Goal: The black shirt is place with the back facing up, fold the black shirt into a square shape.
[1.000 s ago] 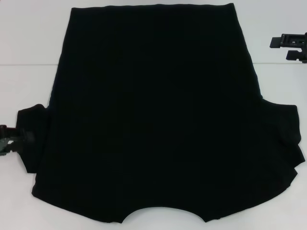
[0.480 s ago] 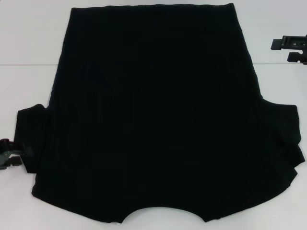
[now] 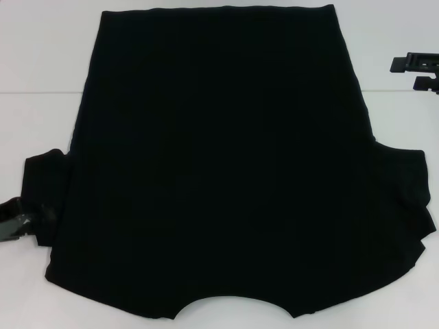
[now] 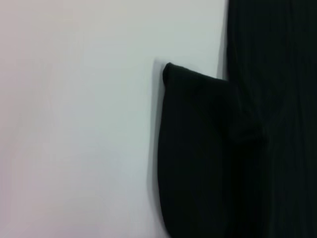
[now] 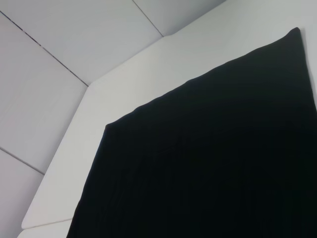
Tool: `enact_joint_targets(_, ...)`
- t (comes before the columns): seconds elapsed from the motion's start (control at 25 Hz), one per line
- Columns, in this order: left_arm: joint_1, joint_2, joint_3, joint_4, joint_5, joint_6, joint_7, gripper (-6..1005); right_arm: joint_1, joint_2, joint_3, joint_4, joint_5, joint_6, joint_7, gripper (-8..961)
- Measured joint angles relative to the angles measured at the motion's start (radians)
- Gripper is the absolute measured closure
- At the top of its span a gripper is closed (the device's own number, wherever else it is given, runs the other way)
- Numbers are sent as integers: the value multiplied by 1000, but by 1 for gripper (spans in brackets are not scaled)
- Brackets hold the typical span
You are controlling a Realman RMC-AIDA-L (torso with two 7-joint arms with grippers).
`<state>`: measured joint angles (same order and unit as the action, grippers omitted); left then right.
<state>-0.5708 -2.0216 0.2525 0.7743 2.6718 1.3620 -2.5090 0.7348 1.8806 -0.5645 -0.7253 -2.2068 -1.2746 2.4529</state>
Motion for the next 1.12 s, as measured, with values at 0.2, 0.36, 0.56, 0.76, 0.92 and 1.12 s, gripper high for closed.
enact_joint_targets(0.2, -2, 1, 1, 1, -4, -8, 8, 647, -1, -1, 1, 0, 2, 0, 0, 105)
enact_joint_targets(0.36, -3, 3, 2, 2, -3, -7, 9, 722, -3, -1, 3, 0, 4, 0, 0, 105)
enact_joint_targets(0.56, -2, 3, 2, 4, -6, -2, 24, 898, -5, -1, 5, 0, 5, 0, 0, 105)
enact_joint_targets(0.76, -6, 9, 2, 21, -6, 7, 44, 931, -5, -2, 8, 0, 6, -1, 0, 105)
enact_joint_targets(0.92, -5, 20, -3, 66, 3, 4, 30, 957, -6, -3, 10, 0, 6, -2, 0, 105)
enact_joint_targets(1.12, -6, 32, -12, 103, 47, -30, 1, 965, -6, -3, 20, 0, 6, -11, 0, 104)
